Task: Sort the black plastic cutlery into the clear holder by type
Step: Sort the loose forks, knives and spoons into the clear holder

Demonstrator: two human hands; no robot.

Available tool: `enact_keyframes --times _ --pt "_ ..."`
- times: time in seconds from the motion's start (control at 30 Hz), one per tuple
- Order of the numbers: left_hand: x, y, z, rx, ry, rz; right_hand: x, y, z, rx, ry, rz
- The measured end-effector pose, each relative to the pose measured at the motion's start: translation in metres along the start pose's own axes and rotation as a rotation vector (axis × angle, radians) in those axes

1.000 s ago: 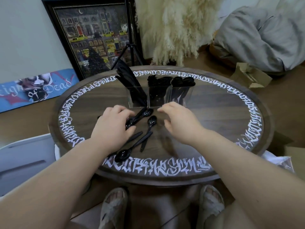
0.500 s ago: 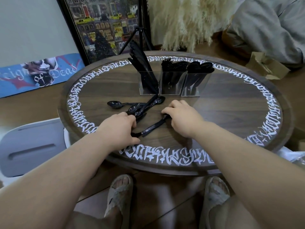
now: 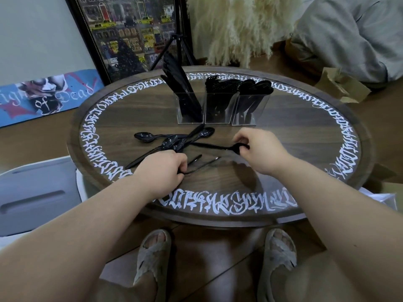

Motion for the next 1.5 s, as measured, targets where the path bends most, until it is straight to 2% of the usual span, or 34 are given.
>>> enact_keyframes --times 0.17,0.43,0.57,0.63,0.77,0.97,1.07,1.2,1.33,1.5 --pt "-0.007 0.000 0.014 -0.086 0.191 0.029 0.004 0.006 0.030 -0.349 -0.319 -0.151" --pt "-0.028 -0.002 0.024 -0.152 0.292 -0.027 0.018 0.011 0.045 -0.507 -0.513 -0.076" --pt "-0.032 -0.006 0.023 -0.149 0.305 0.001 0.023 0.014 0.049 -0.604 -0.390 0.011" --pt "-0.032 -0.008 0.023 -0.174 0.327 0.021 0.024 0.014 0.047 -0.540 -0.307 0.081" --pt "-0.035 -0.010 0.025 -0.213 0.385 0.015 0.031 0.010 0.032 -0.219 -0.152 0.159" --pt "-0.038 -0.012 0.029 -0.281 0.477 -0.030 0.032 0.006 0.009 0.092 -0.049 0.207" --pt "-0.040 -0.013 0.030 -0.335 0.579 -0.018 0.024 0.003 0.006 0.043 -0.027 0.188" --pt "-0.042 -0.015 0.034 -0.432 0.828 0.066 0.020 0.001 0.009 -0.030 -0.219 0.116" --pt "-0.044 -0.017 0.037 -0.398 1.045 0.131 0.022 0.002 0.010 -0.011 -0.316 0.107" --pt "-0.051 -0.023 0.039 -0.403 1.035 0.108 0.023 0.006 0.011 0.061 -0.322 0.110"
Point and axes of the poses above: each hand's wrist, its own y-axis away from the middle knuckle, its own z-axis out of the back of the hand, x = y × z, the point moved 1 cm from there along -y, towards the middle knuckle, and after that the axes turned 5 degrees about z, right-handed, at the moved point
